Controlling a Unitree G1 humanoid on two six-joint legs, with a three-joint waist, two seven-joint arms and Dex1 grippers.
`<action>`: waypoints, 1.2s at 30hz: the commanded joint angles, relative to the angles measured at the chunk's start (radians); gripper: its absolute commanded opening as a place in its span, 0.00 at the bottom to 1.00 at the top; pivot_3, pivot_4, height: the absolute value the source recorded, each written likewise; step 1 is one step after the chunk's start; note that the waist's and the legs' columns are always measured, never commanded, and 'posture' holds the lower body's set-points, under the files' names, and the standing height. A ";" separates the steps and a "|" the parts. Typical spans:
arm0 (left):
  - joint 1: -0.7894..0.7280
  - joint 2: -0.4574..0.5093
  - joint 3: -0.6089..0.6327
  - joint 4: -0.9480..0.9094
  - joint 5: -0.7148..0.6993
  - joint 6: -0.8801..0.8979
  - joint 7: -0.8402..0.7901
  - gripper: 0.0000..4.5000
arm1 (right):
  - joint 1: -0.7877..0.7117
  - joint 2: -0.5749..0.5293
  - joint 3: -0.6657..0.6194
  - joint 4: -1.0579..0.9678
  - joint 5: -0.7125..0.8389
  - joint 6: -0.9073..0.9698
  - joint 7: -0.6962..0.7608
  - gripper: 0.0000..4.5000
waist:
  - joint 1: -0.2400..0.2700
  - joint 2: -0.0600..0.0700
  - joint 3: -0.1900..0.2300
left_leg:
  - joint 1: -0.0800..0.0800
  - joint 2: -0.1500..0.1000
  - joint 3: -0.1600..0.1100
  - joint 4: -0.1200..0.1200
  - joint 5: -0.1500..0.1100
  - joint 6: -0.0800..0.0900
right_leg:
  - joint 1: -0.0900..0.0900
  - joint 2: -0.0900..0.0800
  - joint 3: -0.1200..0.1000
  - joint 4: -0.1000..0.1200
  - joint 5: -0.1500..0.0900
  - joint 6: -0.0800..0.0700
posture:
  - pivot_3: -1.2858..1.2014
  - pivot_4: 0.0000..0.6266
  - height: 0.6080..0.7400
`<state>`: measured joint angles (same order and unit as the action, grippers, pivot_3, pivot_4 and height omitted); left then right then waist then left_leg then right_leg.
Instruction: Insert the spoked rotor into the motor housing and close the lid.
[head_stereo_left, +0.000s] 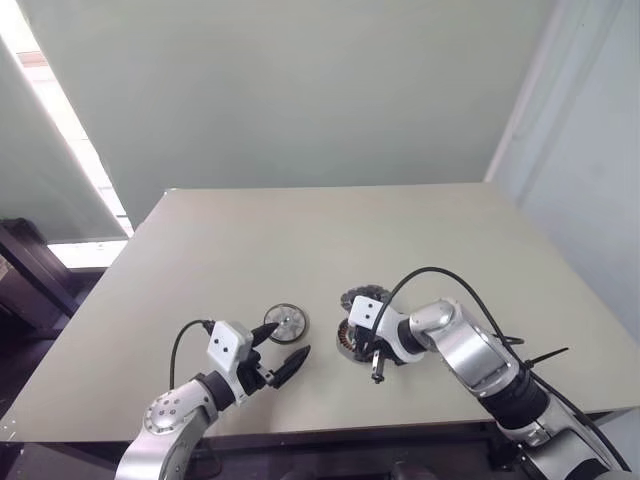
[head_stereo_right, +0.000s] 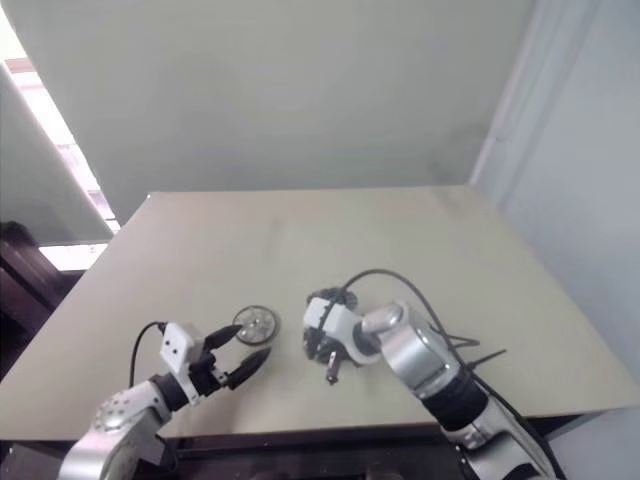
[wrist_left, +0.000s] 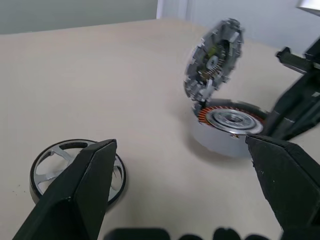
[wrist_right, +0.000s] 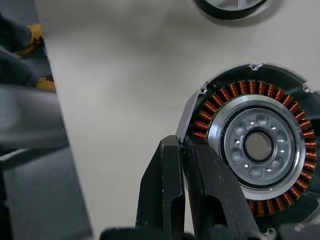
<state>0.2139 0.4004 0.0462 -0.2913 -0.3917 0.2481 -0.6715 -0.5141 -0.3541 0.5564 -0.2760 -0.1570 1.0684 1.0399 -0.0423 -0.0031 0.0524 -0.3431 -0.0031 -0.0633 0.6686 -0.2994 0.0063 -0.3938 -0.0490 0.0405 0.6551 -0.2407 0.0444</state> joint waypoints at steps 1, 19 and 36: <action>0.002 -0.013 0.003 -0.004 0.000 -0.035 0.003 1.00 | 0.021 0.006 0.016 -0.095 0.014 0.035 -0.083 0.00 | 0.000 0.000 0.000 | 0.000 0.000 0.000 0.000 0.000 0.000 | 0.000 0.000 0.000 0.000 0.000 0.000 | 0.52 0.00 1.00; 0.098 0.033 0.020 -0.032 -0.059 0.011 -0.067 1.00 | 0.099 0.081 0.097 -0.154 0.140 0.059 -0.305 0.00 | -0.006 0.000 0.000 | -0.001 0.000 0.000 0.000 0.000 0.000 | -0.002 0.000 0.000 0.000 -0.001 -0.001 | 0.52 0.00 1.00; 0.101 0.042 0.025 -0.045 -0.058 0.023 -0.056 1.00 | 0.116 0.122 0.129 -0.047 0.172 -0.088 -0.401 0.00 | -0.006 -0.001 0.001 | -0.001 0.001 0.000 0.000 0.000 0.000 | -0.004 0.000 0.000 -0.001 -0.001 0.000 | 0.52 0.00 1.00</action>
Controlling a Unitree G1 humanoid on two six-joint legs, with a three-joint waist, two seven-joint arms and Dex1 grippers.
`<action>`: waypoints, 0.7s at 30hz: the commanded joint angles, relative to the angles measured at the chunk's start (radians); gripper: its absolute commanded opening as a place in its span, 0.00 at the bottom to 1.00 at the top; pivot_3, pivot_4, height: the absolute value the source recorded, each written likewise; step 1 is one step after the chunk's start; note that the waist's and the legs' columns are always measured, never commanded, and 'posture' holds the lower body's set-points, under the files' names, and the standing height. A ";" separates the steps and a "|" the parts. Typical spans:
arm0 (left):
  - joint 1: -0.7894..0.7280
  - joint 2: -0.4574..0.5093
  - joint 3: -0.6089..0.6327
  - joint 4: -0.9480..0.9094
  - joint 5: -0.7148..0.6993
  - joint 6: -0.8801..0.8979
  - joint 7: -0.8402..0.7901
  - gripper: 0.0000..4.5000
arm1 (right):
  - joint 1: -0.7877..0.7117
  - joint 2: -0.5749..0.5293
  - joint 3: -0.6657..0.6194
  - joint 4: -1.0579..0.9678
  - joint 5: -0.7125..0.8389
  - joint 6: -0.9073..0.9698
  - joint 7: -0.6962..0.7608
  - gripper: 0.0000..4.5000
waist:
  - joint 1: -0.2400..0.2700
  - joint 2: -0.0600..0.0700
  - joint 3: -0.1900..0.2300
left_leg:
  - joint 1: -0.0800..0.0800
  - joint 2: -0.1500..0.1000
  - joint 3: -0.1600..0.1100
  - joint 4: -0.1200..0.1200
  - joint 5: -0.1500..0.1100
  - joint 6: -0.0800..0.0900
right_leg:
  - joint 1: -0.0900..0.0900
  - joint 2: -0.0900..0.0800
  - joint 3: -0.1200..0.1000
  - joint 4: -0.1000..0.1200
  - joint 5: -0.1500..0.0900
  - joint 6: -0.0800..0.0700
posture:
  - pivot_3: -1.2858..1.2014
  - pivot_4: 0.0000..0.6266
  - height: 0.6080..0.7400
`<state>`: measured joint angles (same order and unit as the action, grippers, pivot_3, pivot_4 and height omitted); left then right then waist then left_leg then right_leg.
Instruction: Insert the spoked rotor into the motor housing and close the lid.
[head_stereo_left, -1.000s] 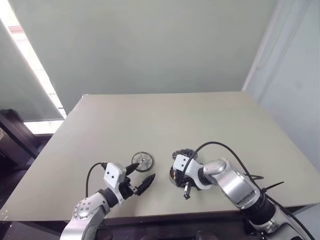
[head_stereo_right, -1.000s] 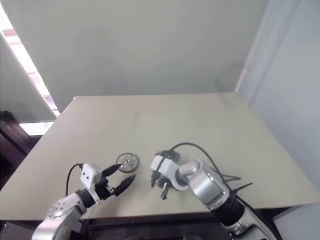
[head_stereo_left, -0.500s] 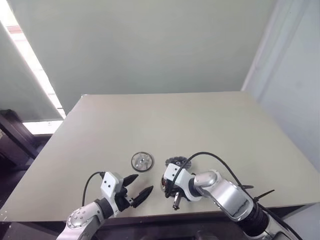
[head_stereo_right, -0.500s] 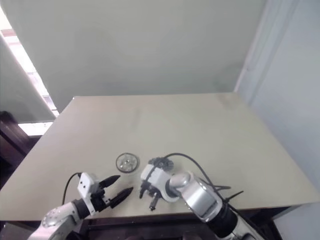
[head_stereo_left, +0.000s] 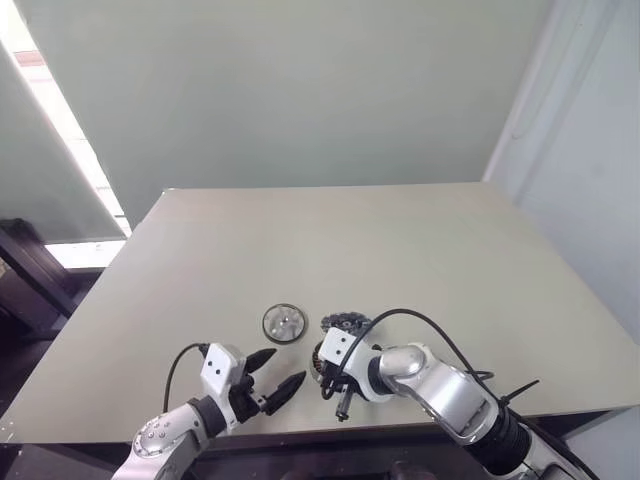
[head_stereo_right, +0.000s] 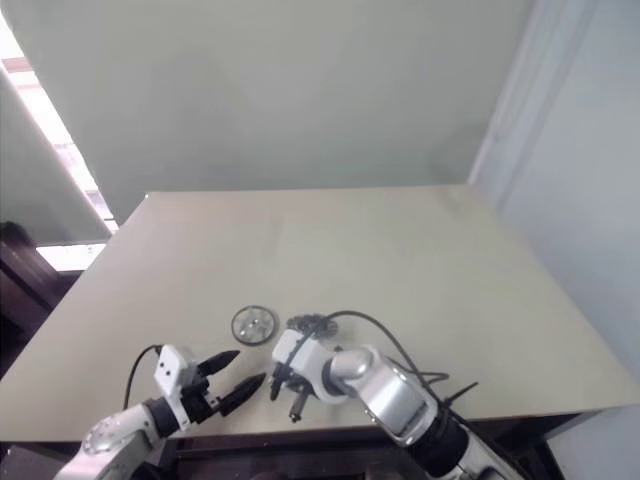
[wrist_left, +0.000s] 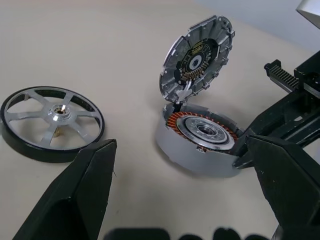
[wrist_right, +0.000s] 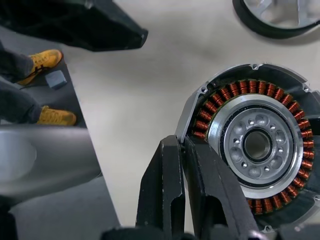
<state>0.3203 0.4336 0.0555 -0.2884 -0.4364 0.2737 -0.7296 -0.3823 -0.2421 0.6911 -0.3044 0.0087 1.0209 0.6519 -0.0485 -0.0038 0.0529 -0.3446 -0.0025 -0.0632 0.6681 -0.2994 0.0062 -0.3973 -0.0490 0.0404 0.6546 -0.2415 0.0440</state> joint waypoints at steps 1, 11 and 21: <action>-0.004 0.009 0.017 -0.050 -0.013 -0.003 0.004 1.00 | -0.018 0.006 -0.002 -0.013 0.004 -0.048 -0.013 0.00 | 0.000 0.000 0.000 | 0.000 0.000 0.000 0.000 0.000 0.000 | 0.000 0.000 0.000 0.000 0.000 0.000 | 0.52 0.00 1.00; 0.004 0.011 0.019 -0.057 -0.011 -0.003 0.012 1.00 | -0.031 -0.001 -0.012 -0.015 0.013 -0.077 -0.021 0.39 | 0.000 0.000 0.000 | 0.000 0.000 0.000 0.000 0.000 0.000 | 0.000 0.000 0.000 0.000 0.000 0.000 | 0.52 0.00 1.00; 0.033 -0.033 0.110 -0.071 -0.071 0.054 0.119 1.00 | -0.048 -0.066 -0.090 -0.110 0.080 -0.061 0.040 0.39 | 0.000 0.000 0.000 | 0.000 0.000 -0.001 0.000 0.000 0.000 | 0.000 0.000 0.000 0.000 0.000 0.000 | 0.52 0.00 1.00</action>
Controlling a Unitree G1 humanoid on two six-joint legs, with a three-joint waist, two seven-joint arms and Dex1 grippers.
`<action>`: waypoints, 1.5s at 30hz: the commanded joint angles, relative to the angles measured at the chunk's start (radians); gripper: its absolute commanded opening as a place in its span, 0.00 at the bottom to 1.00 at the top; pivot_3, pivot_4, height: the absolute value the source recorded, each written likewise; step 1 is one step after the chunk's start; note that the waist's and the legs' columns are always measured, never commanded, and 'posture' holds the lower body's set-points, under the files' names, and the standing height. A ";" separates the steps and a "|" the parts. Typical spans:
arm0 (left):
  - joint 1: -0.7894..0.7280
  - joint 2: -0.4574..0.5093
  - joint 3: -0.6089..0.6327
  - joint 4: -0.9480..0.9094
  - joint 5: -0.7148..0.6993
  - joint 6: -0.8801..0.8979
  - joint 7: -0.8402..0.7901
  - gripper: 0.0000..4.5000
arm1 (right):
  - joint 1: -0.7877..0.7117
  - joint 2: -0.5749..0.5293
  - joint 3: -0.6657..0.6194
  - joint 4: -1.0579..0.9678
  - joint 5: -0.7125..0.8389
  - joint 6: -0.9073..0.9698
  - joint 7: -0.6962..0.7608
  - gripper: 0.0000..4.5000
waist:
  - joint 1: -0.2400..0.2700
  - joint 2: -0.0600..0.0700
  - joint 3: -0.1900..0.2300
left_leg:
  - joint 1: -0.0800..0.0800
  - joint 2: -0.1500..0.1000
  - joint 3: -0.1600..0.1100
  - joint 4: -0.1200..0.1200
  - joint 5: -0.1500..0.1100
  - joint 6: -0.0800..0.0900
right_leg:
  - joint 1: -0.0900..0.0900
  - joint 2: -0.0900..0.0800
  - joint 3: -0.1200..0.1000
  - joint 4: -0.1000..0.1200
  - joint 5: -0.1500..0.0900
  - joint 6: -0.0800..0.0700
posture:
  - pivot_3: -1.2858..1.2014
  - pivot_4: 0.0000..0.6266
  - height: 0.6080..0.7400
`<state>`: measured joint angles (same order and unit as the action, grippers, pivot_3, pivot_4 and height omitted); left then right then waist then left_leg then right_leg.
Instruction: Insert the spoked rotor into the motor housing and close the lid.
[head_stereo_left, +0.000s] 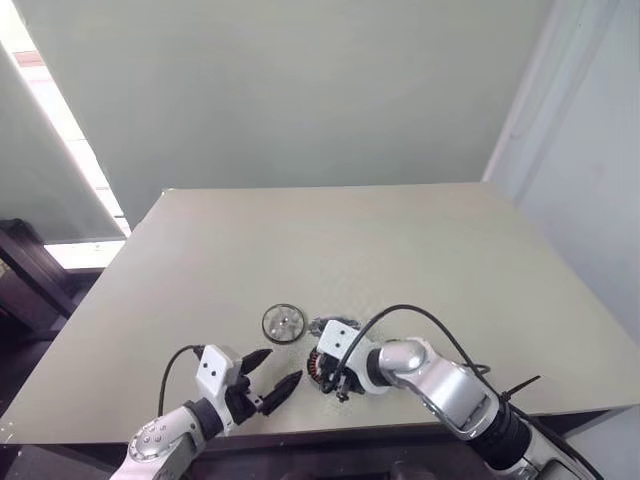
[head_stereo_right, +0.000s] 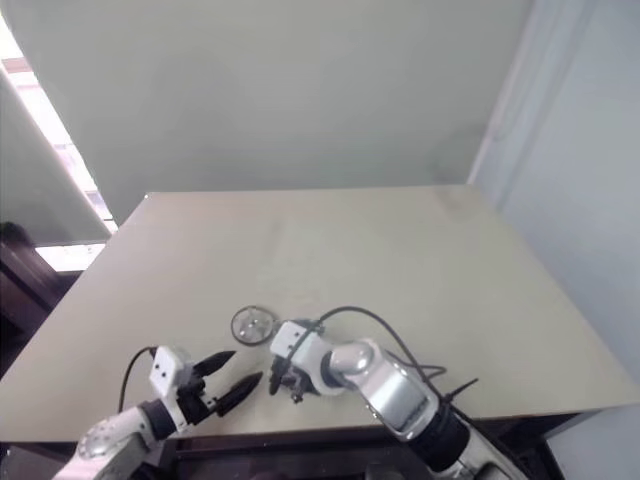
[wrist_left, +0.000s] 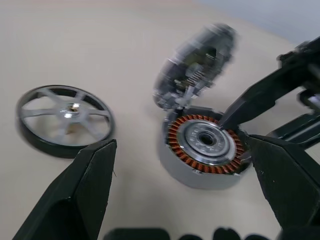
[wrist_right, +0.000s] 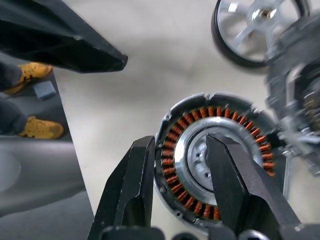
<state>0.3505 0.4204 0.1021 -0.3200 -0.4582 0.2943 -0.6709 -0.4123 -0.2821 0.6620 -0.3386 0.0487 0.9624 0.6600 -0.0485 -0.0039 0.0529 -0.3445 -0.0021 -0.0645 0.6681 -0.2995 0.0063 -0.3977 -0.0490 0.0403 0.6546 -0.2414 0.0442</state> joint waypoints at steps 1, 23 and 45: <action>0.004 -0.037 0.087 -0.038 -0.069 0.053 0.092 1.00 | -0.014 -0.047 -0.082 -0.087 0.054 -0.016 0.046 0.39 | 0.000 0.000 0.000 | 0.000 0.000 -0.001 0.000 0.000 0.000 | 0.000 0.000 0.000 0.000 0.000 0.000 | 0.52 0.00 1.00; -0.359 -0.254 0.268 0.350 -0.310 0.324 0.351 1.00 | 0.099 -0.184 -0.163 -0.075 0.051 -0.319 0.053 0.39 | 0.003 -0.005 -0.001 | 0.001 -0.001 -0.001 0.001 0.000 0.000 | 0.005 0.000 -0.002 -0.002 0.001 0.001 | 0.52 0.00 1.00; -0.547 -0.263 0.304 0.633 -0.309 0.384 0.318 0.11 | 0.123 -0.181 -0.197 -0.103 0.071 -0.291 0.045 0.40 | 0.022 -0.006 -0.001 | 0.002 -0.002 -0.001 0.001 0.001 -0.001 | 0.006 0.000 -0.002 -0.001 0.001 0.001 | 0.52 0.00 1.00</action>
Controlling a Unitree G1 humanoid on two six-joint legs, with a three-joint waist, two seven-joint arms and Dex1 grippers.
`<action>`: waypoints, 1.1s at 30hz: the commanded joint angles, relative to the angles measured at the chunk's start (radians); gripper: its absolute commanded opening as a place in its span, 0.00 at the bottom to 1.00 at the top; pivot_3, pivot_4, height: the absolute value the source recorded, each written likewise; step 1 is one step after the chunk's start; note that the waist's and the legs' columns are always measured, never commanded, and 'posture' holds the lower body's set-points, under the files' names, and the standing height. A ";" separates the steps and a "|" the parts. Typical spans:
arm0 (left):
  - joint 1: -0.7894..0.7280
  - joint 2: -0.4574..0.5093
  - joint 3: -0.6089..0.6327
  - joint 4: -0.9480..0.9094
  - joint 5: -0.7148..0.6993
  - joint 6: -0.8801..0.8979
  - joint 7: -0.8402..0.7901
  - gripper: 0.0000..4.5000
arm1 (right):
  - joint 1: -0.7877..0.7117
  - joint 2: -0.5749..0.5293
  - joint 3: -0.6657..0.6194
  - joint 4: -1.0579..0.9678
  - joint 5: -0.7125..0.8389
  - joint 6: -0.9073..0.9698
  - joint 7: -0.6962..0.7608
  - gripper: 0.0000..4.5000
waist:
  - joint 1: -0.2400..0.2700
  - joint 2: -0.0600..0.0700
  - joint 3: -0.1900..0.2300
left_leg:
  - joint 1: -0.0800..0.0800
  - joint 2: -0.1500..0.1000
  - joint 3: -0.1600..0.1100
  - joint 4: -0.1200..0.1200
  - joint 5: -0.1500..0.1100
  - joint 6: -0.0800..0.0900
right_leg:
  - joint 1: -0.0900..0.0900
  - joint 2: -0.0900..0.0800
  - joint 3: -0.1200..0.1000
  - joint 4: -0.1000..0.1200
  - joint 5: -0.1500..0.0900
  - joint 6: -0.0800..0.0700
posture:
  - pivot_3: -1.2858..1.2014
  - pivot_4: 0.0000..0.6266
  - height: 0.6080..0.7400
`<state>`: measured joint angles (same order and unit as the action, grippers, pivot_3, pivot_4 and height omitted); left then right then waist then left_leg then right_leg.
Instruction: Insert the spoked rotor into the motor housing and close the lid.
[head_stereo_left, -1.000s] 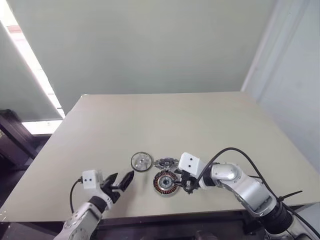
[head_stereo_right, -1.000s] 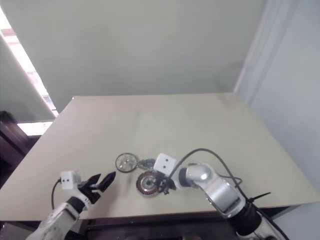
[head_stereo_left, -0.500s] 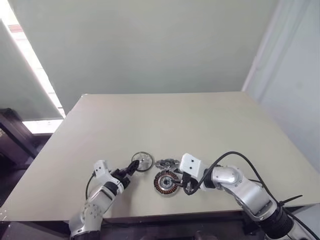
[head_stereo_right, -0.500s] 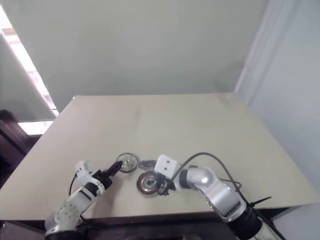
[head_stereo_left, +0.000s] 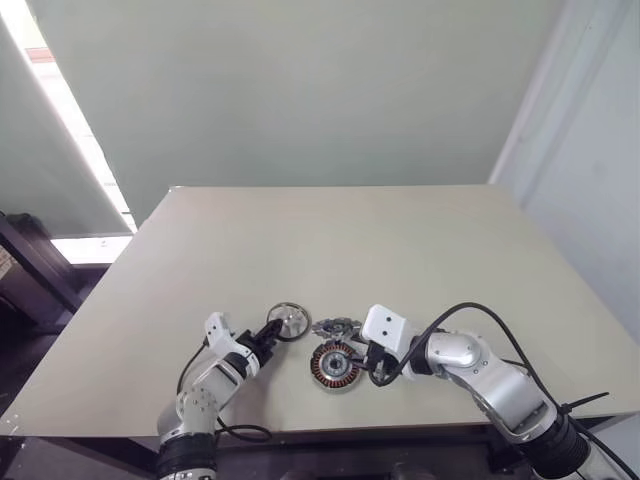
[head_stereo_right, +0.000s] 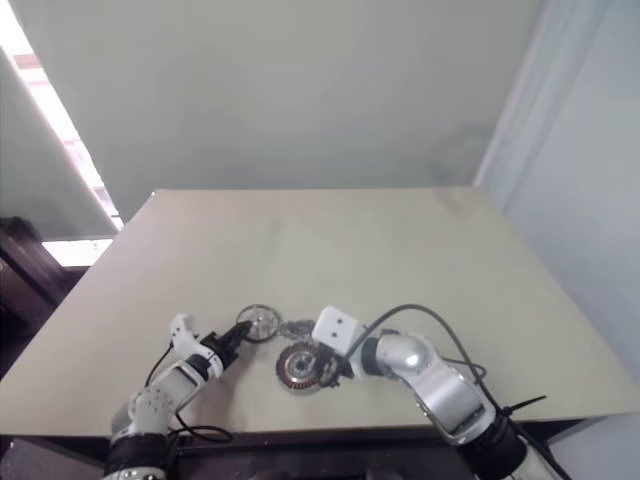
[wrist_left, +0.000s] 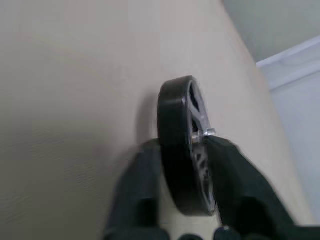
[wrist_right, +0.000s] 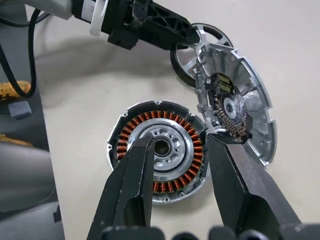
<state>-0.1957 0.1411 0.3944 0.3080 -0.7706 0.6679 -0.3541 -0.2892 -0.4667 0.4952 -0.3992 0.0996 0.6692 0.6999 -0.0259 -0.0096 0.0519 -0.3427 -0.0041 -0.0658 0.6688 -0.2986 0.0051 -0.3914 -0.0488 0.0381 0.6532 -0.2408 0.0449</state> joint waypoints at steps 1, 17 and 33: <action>-0.001 0.018 0.014 0.007 0.001 0.012 -0.002 0.08 | 0.000 0.004 -0.032 -0.041 0.023 0.004 0.007 0.40 | 0.000 0.000 0.000 | 0.001 0.000 0.000 0.000 0.000 0.000 | 0.001 0.000 0.000 0.000 0.000 0.000 | 0.52 0.00 1.00; 0.339 0.112 0.195 -0.456 -0.510 0.325 -0.056 0.08 | 0.040 -0.025 -0.112 0.039 0.074 -0.006 0.041 0.40 | -0.023 -0.001 0.001 | -0.001 0.002 -0.001 -0.002 0.000 0.000 | -0.002 -0.001 0.003 -0.001 -0.001 -0.001 | 0.52 0.00 1.00; 0.494 0.054 -0.009 -0.559 -0.754 0.362 0.092 0.08 | 0.039 -0.051 -0.136 0.095 0.077 -0.054 0.108 0.00 | -0.013 -0.002 0.003 | 0.000 0.001 -0.001 -0.002 0.000 -0.001 | -0.002 -0.001 0.002 -0.001 -0.002 -0.003 | 0.52 0.00 1.00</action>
<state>0.3280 0.2118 0.4087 -0.2536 -1.5097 1.0610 -0.2676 -0.2375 -0.5073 0.3869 -0.2854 0.1658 0.6281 0.8036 -0.0386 -0.0112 0.0551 -0.3427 -0.0035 -0.0660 0.6673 -0.2986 0.0042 -0.3929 -0.0501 0.0399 0.6519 -0.2426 0.0422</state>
